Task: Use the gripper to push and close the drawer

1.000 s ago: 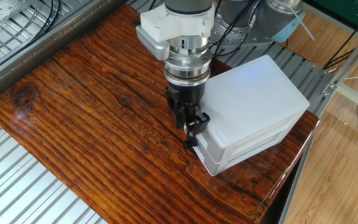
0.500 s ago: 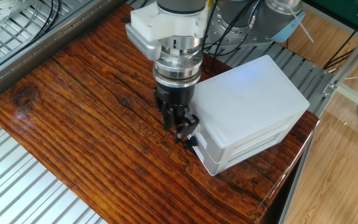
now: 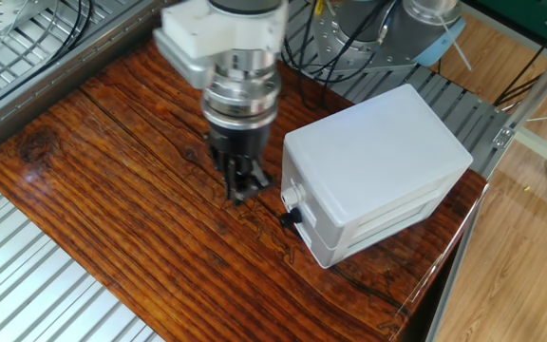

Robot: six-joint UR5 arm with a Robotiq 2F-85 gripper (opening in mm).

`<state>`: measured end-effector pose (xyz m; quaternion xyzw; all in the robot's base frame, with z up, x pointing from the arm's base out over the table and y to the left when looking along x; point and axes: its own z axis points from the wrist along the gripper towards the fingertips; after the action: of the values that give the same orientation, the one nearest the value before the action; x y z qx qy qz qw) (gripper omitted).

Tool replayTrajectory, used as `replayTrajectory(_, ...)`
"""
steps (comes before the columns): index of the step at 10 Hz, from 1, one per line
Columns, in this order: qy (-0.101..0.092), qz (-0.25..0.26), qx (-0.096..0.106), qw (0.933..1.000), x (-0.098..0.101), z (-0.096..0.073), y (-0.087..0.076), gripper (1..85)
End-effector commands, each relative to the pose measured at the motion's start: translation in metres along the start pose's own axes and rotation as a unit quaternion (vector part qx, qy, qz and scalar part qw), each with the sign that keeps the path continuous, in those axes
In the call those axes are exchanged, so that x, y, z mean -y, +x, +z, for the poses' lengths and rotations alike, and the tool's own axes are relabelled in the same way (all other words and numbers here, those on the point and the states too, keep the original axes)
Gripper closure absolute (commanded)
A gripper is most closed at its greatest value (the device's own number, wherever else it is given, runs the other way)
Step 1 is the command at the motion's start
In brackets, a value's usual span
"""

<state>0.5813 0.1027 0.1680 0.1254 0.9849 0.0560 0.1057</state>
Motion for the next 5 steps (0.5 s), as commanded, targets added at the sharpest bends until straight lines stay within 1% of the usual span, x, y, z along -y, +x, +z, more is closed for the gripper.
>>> replayTrajectory(1, 0.017, -0.010, -0.007, 0.9998, 0.0168, -0.0084, -0.0097, 84.7)
replayTrajectory(2, 0.026, -0.020, -0.003, 0.9994, 0.0225, -0.0087, -0.0124, 84.7)
replayTrajectory(3, 0.022, -0.027, -0.002, 0.9994, 0.0222, -0.0100, -0.0155, 84.7)
replayTrajectory(4, 0.021, -0.037, -0.007, 0.9991, 0.0247, -0.0127, -0.0170, 84.7)
replayTrajectory(5, 0.014, -0.038, -0.012, 0.9991, 0.0245, -0.0158, -0.0176, 84.7)
